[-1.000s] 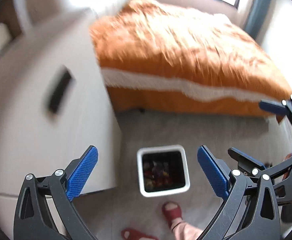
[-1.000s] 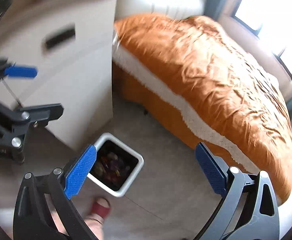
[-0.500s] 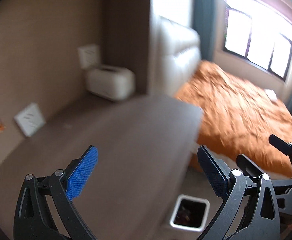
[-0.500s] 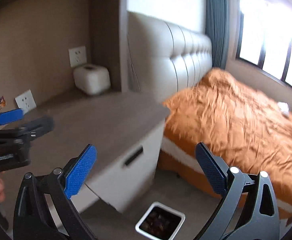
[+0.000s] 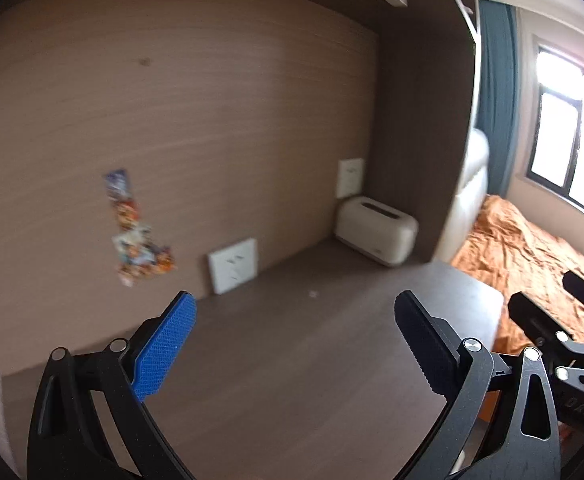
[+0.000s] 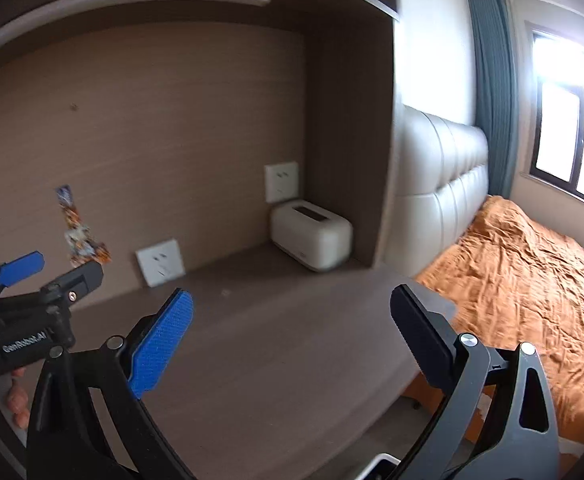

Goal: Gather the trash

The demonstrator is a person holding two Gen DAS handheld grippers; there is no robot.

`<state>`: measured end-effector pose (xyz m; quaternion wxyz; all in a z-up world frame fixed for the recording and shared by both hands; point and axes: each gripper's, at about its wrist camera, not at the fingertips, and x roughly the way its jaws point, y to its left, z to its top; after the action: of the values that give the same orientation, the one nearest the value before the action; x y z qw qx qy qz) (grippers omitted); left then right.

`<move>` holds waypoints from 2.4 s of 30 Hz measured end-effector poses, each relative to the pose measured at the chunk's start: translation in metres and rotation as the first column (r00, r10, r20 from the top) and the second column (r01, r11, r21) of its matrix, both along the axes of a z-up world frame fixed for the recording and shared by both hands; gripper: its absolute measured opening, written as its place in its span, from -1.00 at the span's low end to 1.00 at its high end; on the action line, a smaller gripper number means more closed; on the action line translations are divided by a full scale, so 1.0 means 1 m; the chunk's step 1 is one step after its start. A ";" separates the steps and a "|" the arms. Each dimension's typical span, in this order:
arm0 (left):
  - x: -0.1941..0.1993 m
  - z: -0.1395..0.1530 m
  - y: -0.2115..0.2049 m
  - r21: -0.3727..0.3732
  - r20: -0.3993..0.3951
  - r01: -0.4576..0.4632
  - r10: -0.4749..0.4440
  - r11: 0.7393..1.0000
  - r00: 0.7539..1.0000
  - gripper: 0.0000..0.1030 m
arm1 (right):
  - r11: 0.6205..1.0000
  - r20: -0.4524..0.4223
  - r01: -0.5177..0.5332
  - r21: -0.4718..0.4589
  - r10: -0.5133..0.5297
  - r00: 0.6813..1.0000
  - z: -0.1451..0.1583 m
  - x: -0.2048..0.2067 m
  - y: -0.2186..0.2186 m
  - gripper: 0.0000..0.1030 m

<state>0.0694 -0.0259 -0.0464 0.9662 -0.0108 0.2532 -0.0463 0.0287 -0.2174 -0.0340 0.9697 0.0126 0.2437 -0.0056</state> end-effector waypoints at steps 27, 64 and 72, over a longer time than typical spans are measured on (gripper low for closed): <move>-0.011 0.021 0.061 0.009 0.037 -0.006 0.005 1.000 0.999 0.90 | 0.998 0.047 -0.025 -0.054 0.027 0.999 0.024 -0.003 0.076 0.91; 0.016 0.013 0.066 0.035 0.000 -0.013 0.013 0.999 1.000 0.90 | 0.999 -0.002 -0.030 -0.035 0.030 1.000 0.015 0.018 0.077 0.91; 0.019 0.009 0.065 0.050 -0.005 -0.011 0.011 0.999 1.000 0.90 | 0.999 -0.021 -0.036 -0.030 0.036 0.999 0.010 0.020 0.077 0.91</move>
<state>0.0886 0.0396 -0.0374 0.9658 0.0120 0.2568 -0.0344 0.0487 -0.1407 -0.0236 0.9672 -0.0063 0.2539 0.0081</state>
